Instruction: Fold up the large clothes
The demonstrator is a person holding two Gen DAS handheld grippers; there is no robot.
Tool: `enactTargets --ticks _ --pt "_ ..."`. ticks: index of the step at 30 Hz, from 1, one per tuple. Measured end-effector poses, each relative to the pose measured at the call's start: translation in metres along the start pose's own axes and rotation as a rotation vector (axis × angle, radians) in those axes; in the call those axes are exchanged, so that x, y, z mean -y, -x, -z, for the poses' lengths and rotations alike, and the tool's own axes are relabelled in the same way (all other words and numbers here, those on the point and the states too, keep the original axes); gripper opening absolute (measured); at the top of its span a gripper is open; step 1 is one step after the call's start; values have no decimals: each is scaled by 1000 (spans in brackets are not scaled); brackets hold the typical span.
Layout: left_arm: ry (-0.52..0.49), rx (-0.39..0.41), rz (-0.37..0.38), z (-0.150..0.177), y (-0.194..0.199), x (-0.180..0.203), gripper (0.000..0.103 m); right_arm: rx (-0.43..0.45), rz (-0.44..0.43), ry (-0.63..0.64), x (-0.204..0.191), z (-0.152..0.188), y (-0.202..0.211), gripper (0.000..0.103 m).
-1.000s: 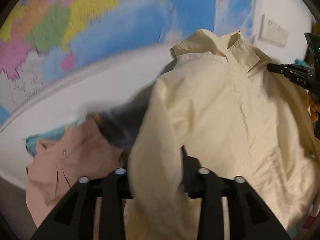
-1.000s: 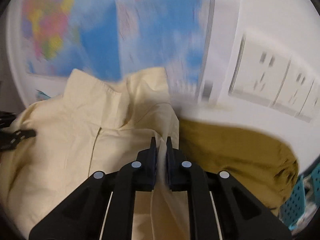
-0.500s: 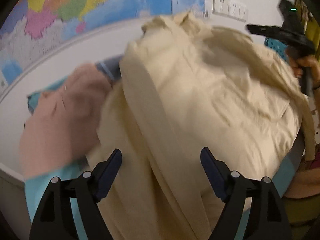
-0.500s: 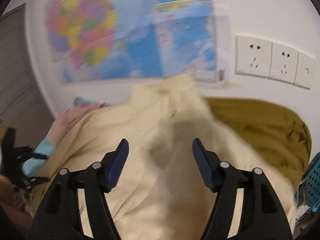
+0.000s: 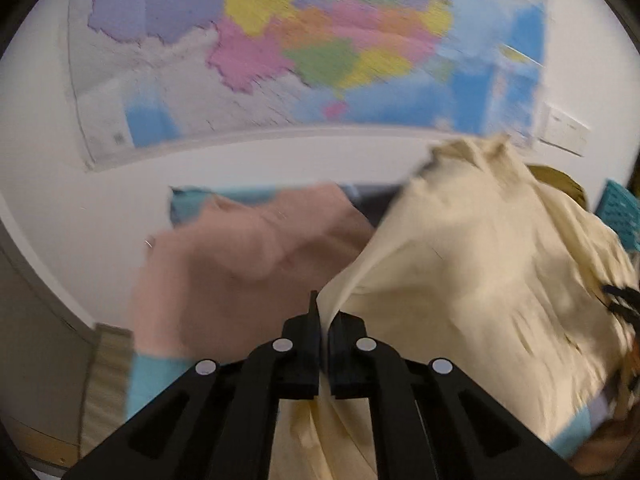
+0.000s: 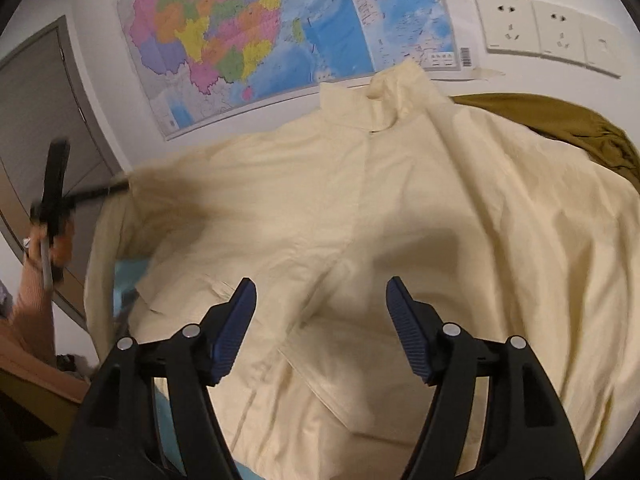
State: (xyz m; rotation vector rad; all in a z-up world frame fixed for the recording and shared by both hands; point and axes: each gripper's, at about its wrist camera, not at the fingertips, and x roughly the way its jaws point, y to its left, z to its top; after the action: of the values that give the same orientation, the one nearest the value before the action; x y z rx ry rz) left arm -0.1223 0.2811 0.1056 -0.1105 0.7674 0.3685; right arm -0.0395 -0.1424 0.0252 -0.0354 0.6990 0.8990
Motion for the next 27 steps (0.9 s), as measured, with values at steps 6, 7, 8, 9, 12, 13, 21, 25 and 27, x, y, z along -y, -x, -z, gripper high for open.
enactTargets --ticks 6,7,8,9,12,13,21,25,27 --pt "-181 -132 -461 -2 -93 19 39 -12 104 -99 34 27 17 66" --pt "-178 -159 -418 5 -98 22 39 -20 123 -132 43 34 23 66" --pt "-127 -172 -274 13 -92 24 39 -21 133 -147 47 38 27 66" --pt "-74 -150 -151 17 -81 23 39 -25 152 -168 55 45 35 66" --pt "34 -33 198 42 -32 22 48 -46 226 -190 70 59 53 66" --pt "28 -18 245 49 -23 25 51 -59 263 -193 75 62 57 65" --pt "-77 -136 468 127 -6 77 57 -123 601 -164 135 45 62 49" --pt "-39 -204 489 156 -16 78 57 -80 502 -129 111 41 74 53" --pt "-16 -191 520 163 -12 75 63 -57 373 -87 84 51 82 55"
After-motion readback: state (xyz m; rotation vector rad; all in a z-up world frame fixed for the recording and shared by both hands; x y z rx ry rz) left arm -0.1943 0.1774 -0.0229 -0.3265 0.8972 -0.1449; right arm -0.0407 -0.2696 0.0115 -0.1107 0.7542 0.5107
